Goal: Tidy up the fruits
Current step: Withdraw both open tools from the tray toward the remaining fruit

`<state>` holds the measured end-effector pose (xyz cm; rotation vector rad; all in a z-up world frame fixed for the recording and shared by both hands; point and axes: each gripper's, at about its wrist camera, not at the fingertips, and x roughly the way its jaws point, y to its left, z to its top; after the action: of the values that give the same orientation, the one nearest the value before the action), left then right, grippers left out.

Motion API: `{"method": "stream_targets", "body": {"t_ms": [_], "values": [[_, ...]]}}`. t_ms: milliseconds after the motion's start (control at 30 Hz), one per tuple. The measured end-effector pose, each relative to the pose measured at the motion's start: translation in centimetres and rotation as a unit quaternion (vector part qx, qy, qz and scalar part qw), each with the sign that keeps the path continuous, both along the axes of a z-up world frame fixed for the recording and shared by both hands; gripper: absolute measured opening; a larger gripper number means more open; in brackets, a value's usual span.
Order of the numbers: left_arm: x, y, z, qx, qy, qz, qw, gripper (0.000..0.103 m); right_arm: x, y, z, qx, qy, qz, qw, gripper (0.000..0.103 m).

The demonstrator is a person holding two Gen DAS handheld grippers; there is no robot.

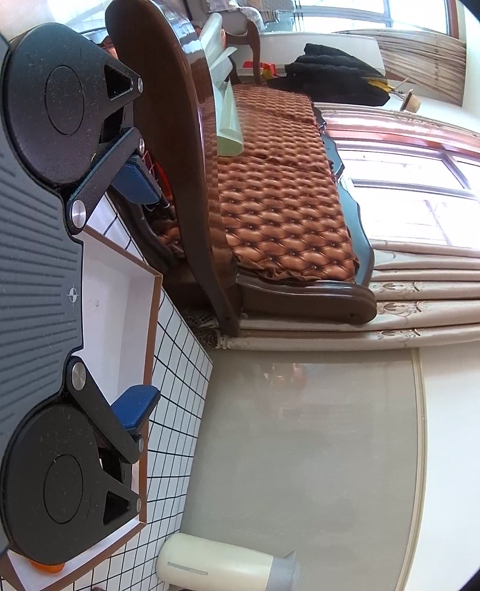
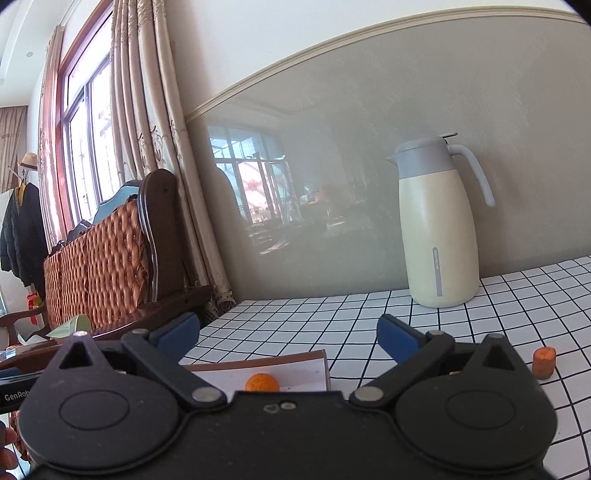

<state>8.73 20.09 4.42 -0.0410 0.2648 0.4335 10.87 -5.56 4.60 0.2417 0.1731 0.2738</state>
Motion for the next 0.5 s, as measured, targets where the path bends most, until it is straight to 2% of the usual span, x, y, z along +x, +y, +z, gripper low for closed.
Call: {"method": "stream_targets", "body": {"t_ms": [267,500], "values": [[-0.8,-1.6,-0.3,0.006,0.008,-0.011,0.9999,0.103,-1.2,0.6,-0.2,-0.029,0.000,0.029,0.999,0.097],[-2.3,-3.0,-0.9,-0.001,0.017,-0.019,0.9997,0.103,-2.2,0.9,-1.0,-0.053,0.023,0.060,0.996,0.097]]}}
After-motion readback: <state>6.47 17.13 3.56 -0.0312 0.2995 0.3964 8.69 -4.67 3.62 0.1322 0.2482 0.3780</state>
